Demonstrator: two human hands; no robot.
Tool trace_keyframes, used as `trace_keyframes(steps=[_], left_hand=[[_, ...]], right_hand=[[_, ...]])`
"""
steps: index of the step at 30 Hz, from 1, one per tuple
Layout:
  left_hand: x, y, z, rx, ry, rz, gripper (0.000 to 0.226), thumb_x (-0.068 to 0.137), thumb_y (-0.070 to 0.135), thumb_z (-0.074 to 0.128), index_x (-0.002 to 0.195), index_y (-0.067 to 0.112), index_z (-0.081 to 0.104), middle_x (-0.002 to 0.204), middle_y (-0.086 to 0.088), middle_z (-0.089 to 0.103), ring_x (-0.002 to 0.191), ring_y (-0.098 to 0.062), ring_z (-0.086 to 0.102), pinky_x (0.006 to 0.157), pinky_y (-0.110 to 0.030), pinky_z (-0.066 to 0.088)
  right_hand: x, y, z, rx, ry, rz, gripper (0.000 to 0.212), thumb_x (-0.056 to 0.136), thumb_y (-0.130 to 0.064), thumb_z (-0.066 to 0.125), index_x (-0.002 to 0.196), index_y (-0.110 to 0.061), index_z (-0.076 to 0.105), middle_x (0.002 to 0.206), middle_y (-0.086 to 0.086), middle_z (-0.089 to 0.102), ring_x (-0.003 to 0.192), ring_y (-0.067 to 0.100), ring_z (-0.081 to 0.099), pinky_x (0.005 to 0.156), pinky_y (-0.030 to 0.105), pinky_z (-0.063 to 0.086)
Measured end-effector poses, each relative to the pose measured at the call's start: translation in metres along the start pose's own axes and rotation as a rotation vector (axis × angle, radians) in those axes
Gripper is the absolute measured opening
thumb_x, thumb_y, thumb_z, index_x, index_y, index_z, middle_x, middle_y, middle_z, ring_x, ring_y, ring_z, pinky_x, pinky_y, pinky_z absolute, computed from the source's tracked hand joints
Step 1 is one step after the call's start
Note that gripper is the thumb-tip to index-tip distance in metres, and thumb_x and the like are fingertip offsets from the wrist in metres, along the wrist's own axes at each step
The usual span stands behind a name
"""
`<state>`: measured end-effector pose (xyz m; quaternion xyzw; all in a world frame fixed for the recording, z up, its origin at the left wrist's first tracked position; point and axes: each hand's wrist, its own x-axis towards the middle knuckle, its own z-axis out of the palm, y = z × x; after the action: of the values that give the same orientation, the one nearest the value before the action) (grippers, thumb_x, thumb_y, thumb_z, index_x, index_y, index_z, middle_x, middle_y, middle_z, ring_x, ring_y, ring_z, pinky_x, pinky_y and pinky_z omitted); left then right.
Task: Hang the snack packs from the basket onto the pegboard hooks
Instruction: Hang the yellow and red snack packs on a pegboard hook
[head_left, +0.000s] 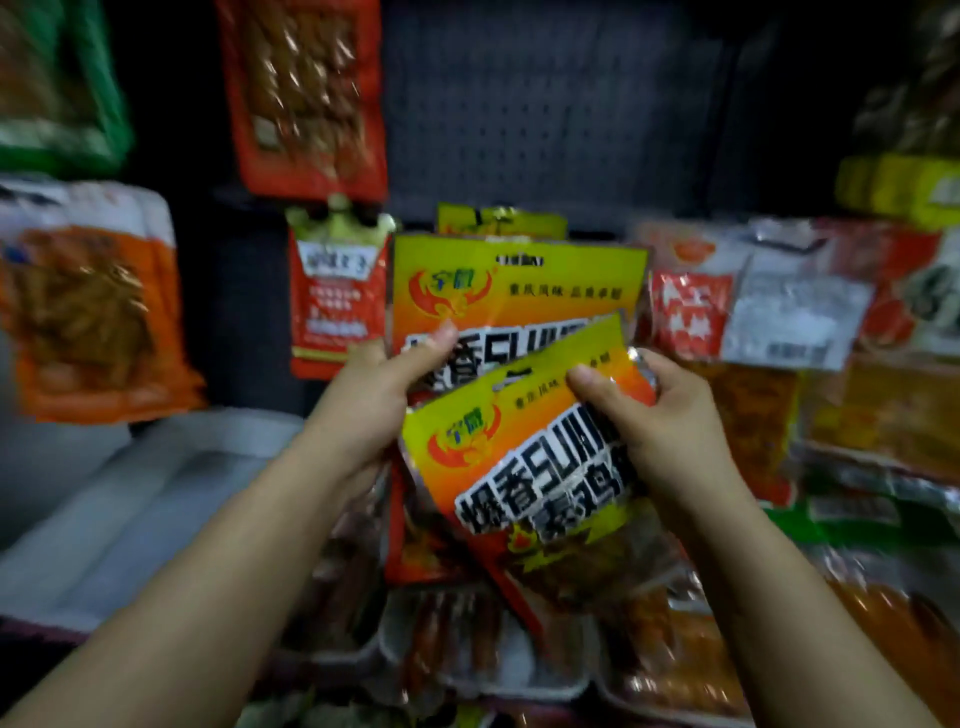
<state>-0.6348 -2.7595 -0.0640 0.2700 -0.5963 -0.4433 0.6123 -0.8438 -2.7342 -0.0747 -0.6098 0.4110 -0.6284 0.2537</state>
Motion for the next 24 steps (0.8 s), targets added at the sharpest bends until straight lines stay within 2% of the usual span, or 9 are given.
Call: trace_keyframes(steps=[2, 4, 6, 9, 14, 16, 20, 22, 24], left_hand=[[0.013, 0.011, -0.009, 0.093, -0.035, 0.034, 0.028, 0.074, 0.024, 0.066, 0.102, 0.021, 0.069, 0.101, 0.006, 0.074, 0.095, -0.013, 0.069, 0.077, -0.025, 0.055], [0.024, 0.023, -0.015, 0.167, -0.044, 0.103, 0.027, 0.079, 0.013, 0.066, 0.106, 0.016, 0.065, 0.096, 0.008, 0.075, 0.091, -0.007, 0.069, 0.074, -0.018, 0.053], [0.035, 0.031, -0.016, 0.231, -0.034, 0.153, 0.025, 0.077, 0.016, 0.07, 0.102, 0.015, 0.066, 0.087, 0.01, 0.075, 0.081, -0.004, 0.07, 0.064, -0.013, 0.051], [0.044, 0.036, -0.007, 0.277, -0.019, 0.166, 0.022, 0.075, 0.025, 0.072, 0.094, 0.014, 0.07, 0.085, 0.007, 0.076, 0.079, -0.01, 0.072, 0.067, -0.018, 0.055], [0.052, 0.037, -0.004, 0.146, 0.096, 0.246, 0.019, 0.064, 0.039, 0.072, 0.077, 0.025, 0.074, 0.074, 0.009, 0.075, 0.069, -0.009, 0.072, 0.057, -0.017, 0.054], [0.052, 0.039, -0.004, 0.095, 0.106, 0.267, 0.016, 0.062, 0.04, 0.072, 0.076, 0.032, 0.075, 0.076, 0.008, 0.075, 0.072, -0.011, 0.073, 0.059, -0.021, 0.055], [0.063, 0.042, -0.003, 0.129, 0.146, 0.258, 0.002, 0.075, 0.033, 0.074, 0.075, 0.034, 0.073, 0.076, 0.006, 0.075, 0.072, -0.015, 0.073, 0.065, -0.03, 0.057], [0.067, 0.041, -0.002, 0.145, 0.158, 0.24, 0.011, 0.078, 0.031, 0.073, 0.072, 0.041, 0.071, 0.074, 0.008, 0.075, 0.07, -0.014, 0.073, 0.067, -0.032, 0.057], [0.07, 0.038, -0.002, 0.135, 0.162, 0.198, 0.016, 0.078, 0.03, 0.073, 0.07, 0.043, 0.071, 0.073, 0.007, 0.075, 0.069, -0.015, 0.073, 0.068, -0.033, 0.057]], right_hand=[[0.009, -0.001, 0.006, 0.01, 0.022, 0.009, 0.012, 0.076, -0.027, 0.075, 0.079, -0.016, 0.07, 0.077, 0.002, 0.076, 0.072, 0.021, 0.073, 0.069, 0.038, 0.059], [0.012, 0.001, 0.011, 0.023, 0.046, 0.019, 0.013, 0.076, -0.024, 0.075, 0.082, -0.014, 0.071, 0.079, 0.004, 0.076, 0.075, 0.026, 0.073, 0.073, 0.043, 0.059], [0.013, 0.002, 0.017, 0.032, 0.071, 0.034, 0.014, 0.074, -0.024, 0.075, 0.081, -0.013, 0.071, 0.077, 0.004, 0.076, 0.075, 0.027, 0.073, 0.072, 0.043, 0.059], [0.014, 0.002, 0.021, 0.05, 0.067, 0.071, 0.02, 0.07, -0.03, 0.075, 0.08, -0.014, 0.072, 0.077, 0.006, 0.076, 0.073, 0.026, 0.073, 0.073, 0.047, 0.059], [0.01, -0.009, 0.02, 0.093, -0.021, 0.005, 0.017, 0.066, -0.038, 0.072, 0.081, -0.03, 0.074, 0.077, 0.001, 0.076, 0.069, 0.02, 0.074, 0.055, 0.025, 0.058], [0.012, -0.016, 0.02, 0.087, -0.016, -0.053, 0.02, 0.064, -0.041, 0.071, 0.082, -0.032, 0.074, 0.077, -0.001, 0.076, 0.068, 0.017, 0.073, 0.054, 0.02, 0.055], [0.021, -0.019, 0.018, 0.052, 0.0, -0.063, 0.023, 0.069, -0.042, 0.069, 0.08, -0.023, 0.073, 0.077, 0.003, 0.076, 0.069, 0.02, 0.073, 0.058, 0.028, 0.059], [0.025, -0.017, 0.018, 0.035, 0.006, -0.037, 0.024, 0.071, -0.041, 0.069, 0.079, -0.018, 0.071, 0.077, 0.005, 0.076, 0.069, 0.022, 0.073, 0.062, 0.034, 0.061], [0.027, -0.016, 0.019, 0.038, -0.008, -0.01, 0.017, 0.073, -0.039, 0.068, 0.078, -0.023, 0.072, 0.077, 0.004, 0.076, 0.069, 0.021, 0.073, 0.062, 0.031, 0.061]])
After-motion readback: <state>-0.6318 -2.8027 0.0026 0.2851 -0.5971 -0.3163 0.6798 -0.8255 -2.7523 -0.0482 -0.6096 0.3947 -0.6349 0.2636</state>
